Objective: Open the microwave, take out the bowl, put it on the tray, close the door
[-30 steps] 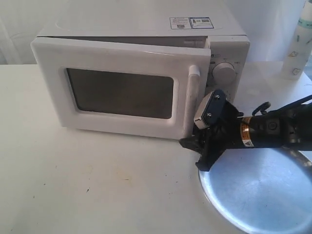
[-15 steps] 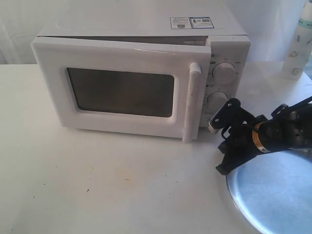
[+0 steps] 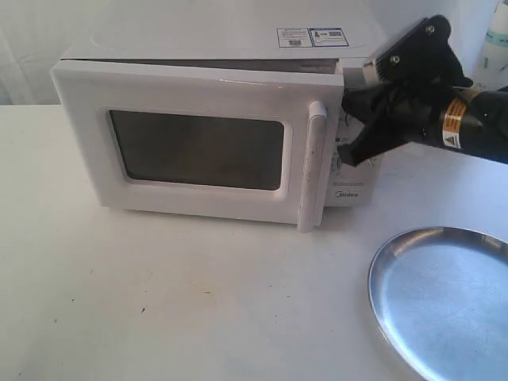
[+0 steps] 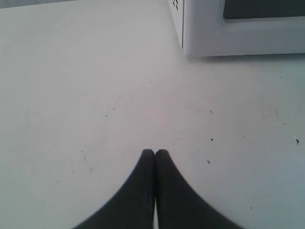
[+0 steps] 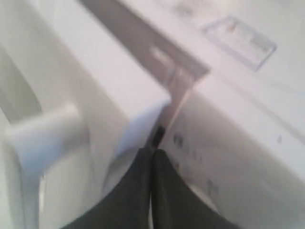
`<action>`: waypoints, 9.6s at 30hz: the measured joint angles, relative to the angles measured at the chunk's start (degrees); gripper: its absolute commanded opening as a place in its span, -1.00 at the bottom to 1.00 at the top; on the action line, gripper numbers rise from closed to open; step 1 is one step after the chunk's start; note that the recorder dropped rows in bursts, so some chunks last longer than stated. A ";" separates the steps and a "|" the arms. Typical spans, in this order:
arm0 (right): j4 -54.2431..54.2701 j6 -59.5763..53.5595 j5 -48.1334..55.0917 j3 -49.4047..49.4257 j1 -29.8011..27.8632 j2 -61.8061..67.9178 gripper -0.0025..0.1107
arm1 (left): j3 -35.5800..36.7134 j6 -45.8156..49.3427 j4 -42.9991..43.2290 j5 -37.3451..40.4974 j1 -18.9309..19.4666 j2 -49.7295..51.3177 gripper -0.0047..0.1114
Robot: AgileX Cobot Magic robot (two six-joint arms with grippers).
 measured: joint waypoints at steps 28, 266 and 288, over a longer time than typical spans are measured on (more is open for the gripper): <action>-44.27 15.64 -44.37 0.19 0.45 -5.20 -0.96 | 0.00 0.00 0.00 0.00 0.00 0.00 -0.92; -19.44 64.33 69.90 3.28 45.05 -38.38 -0.96 | 0.00 0.00 0.16 0.00 0.00 0.00 -0.92; -13.69 74.93 66.04 29.23 33.44 -75.63 -0.96 | 0.00 0.00 0.16 0.00 0.00 0.00 -0.92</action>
